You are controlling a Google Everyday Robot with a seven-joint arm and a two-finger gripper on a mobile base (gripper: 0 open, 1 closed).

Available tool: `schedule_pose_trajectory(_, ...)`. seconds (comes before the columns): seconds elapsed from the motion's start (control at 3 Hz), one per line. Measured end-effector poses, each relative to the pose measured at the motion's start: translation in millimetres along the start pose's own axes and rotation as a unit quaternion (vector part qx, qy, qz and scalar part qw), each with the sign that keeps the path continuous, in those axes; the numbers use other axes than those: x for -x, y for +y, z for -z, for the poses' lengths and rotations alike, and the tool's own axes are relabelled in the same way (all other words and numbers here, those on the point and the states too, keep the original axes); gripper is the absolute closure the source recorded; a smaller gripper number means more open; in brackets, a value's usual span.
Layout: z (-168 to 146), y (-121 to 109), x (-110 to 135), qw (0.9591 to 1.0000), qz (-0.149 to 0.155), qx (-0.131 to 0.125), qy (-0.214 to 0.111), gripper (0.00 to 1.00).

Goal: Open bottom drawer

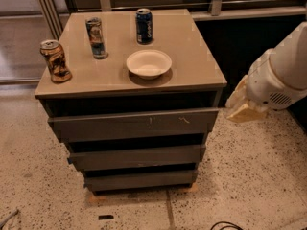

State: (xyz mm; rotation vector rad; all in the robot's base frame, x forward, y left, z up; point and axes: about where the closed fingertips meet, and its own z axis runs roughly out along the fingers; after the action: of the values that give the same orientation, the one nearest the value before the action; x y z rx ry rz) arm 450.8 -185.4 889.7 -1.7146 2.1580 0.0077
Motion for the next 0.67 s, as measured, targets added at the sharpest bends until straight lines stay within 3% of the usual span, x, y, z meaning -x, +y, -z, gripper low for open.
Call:
schedule_pose_trajectory(0.33, -90, 9, 8, 0.9985, 0.004, 0.034, -0.043, 0.89)
schedule_pose_trajectory(0.67, -167, 26, 11, 0.9948, 0.001, 0.078, -0.065, 1.0)
